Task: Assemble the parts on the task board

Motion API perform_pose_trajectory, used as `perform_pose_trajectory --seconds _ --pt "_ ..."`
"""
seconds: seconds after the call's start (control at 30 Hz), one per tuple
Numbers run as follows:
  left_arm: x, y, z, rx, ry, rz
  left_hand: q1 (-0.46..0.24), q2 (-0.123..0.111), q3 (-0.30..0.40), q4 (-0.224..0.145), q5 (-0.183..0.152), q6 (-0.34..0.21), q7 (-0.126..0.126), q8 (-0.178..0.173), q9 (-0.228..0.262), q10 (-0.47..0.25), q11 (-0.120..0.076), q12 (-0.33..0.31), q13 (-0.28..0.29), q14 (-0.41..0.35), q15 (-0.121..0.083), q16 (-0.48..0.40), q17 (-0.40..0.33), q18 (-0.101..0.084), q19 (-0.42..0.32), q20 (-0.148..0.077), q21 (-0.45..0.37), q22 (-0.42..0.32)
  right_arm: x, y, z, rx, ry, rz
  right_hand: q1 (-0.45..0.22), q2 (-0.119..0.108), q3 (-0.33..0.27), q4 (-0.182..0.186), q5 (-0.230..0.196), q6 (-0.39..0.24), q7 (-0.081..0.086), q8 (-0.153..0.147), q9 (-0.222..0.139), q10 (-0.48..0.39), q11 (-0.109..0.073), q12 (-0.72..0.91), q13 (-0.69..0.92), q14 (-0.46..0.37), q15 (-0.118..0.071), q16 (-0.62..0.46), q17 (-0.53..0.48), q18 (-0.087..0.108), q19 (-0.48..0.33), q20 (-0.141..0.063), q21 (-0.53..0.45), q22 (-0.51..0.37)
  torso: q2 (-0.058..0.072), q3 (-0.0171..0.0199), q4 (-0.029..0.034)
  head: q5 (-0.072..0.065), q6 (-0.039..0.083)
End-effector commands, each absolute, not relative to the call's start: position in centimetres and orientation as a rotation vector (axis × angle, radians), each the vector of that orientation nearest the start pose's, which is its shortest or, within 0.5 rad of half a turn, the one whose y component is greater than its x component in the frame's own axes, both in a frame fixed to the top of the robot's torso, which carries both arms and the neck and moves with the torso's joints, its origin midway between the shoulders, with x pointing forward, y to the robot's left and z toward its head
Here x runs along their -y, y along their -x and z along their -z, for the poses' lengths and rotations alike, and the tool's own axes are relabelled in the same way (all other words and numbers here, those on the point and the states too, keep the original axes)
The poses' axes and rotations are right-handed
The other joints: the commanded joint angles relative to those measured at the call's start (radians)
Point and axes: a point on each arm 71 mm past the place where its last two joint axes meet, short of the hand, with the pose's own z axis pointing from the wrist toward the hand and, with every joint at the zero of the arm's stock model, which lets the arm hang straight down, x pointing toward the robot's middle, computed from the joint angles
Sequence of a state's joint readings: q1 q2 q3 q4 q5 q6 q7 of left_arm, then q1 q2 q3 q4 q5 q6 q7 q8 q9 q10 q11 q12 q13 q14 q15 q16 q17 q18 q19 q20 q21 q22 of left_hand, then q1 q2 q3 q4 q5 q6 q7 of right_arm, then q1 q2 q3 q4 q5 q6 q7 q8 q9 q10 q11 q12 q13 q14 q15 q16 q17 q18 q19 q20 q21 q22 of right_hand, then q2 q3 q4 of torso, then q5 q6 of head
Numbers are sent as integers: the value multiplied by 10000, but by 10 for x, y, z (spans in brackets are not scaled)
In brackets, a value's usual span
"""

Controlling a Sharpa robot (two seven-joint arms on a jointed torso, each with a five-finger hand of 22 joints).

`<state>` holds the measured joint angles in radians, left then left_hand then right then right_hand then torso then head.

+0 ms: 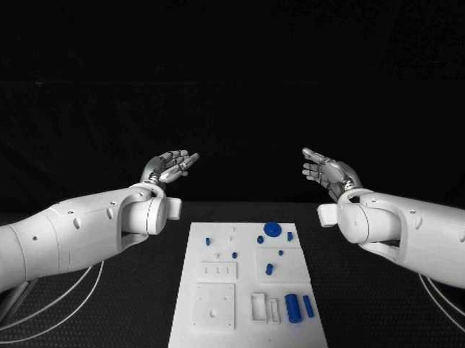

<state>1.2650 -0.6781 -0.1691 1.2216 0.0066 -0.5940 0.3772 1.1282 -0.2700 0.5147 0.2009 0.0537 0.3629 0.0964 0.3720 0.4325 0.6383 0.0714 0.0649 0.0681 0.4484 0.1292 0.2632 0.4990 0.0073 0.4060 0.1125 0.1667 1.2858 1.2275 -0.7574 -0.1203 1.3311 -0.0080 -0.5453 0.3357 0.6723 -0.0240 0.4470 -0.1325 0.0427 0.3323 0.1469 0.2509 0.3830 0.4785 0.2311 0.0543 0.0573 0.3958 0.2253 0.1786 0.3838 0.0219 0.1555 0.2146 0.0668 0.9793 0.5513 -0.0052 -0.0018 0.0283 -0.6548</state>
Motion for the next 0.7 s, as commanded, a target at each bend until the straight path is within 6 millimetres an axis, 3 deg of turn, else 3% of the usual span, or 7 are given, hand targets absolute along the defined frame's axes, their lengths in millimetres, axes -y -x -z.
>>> perform_pose_trajectory --seconds 0.03,0.13,0.2,0.33,0.37,0.5,0.7 --pt "-237 -552 204 -14137 11616 11397 455 -88 208 67 75 189 17 186 163 273 32 53 40 223 19 134 190 -73 196 10 129 490 240 -529 210 -15636 -11782 -12238 739 67 -22 -756 279 408 945 359 374 693 196 113 71 598 198 401 488 61 221 125 183 943 1 -4 -1 2 -3" --pt "-242 -559 199 -14276 11540 11291 508 -42 183 81 78 219 88 213 191 362 90 86 56 325 31 209 231 -73 228 -10 200 487 247 -537 205 -16133 -11672 -12125 1689 -186 193 -1373 314 850 1035 660 569 1740 273 299 178 1008 297 671 560 129 625 80 384 2038 1 -4 -1 2 -3" --pt "-243 -561 198 -14304 11524 11270 559 31 148 70 80 301 190 258 220 512 175 145 83 496 40 313 275 -73 320 -47 279 485 250 -539 203 -16298 -11634 -12080 2213 -361 480 -1480 331 1093 1109 786 596 2099 328 430 224 1332 375 849 609 206 1071 39 610 3255 1 -4 -1 2 -3" --pt "-243 -561 198 -14307 11522 11267 857 229 17 -188 98 754 476 461 304 1071 410 385 184 950 85 549 355 -73 741 -160 507 468 253 -541 202 -16451 -11598 -12036 2995 -707 1119 -1421 374 1730 1090 1050 617 2854 292 645 271 1987 425 1144 641 457 1839 -43 905 3497 1 -4 -1 2 -3" --pt "-243 -557 196 -14336 11173 11430 918 297 -80 -281 110 905 564 499 309 1228 477 433 198 1084 108 600 357 -69 899 -201 565 447 249 -552 195 -16634 -7163 -9751 3181 -751 1264 -1476 331 2085 1014 1207 652 3254 153 802 327 2388 283 1345 701 590 2183 -99 1017 3490 -16 -25 -1 16 -1" --pt "-245 -555 195 -14346 10918 11395 1594 716 -319 -1124 227 2203 853 898 372 2687 696 1031 431 2548 140 1212 500 168 2096 -601 996 409 247 -553 195 -16621 -5765 -9014 3737 -926 1791 -1549 411 3421 729 1689 727 4561 -327 1236 478 3810 -274 1993 937 1057 3463 -227 1307 3391 6 -38 -8 33 56" --pt "-246 -550 194 -14455 10495 11474 1823 1220 -483 -2598 645 3807 686 863 144 4362 496 1341 575 4692 -307 1868 792 547 3948 -1118 1797 424 240 -550 193 -16592 -3115 -7916 4253 -1064 2228 -1582 330 4698 373 1876 707 5903 -810 1442 607 5413 -979 2560 1301 1647 5129 -299 1529 3148 64 -20 -3 20 76"
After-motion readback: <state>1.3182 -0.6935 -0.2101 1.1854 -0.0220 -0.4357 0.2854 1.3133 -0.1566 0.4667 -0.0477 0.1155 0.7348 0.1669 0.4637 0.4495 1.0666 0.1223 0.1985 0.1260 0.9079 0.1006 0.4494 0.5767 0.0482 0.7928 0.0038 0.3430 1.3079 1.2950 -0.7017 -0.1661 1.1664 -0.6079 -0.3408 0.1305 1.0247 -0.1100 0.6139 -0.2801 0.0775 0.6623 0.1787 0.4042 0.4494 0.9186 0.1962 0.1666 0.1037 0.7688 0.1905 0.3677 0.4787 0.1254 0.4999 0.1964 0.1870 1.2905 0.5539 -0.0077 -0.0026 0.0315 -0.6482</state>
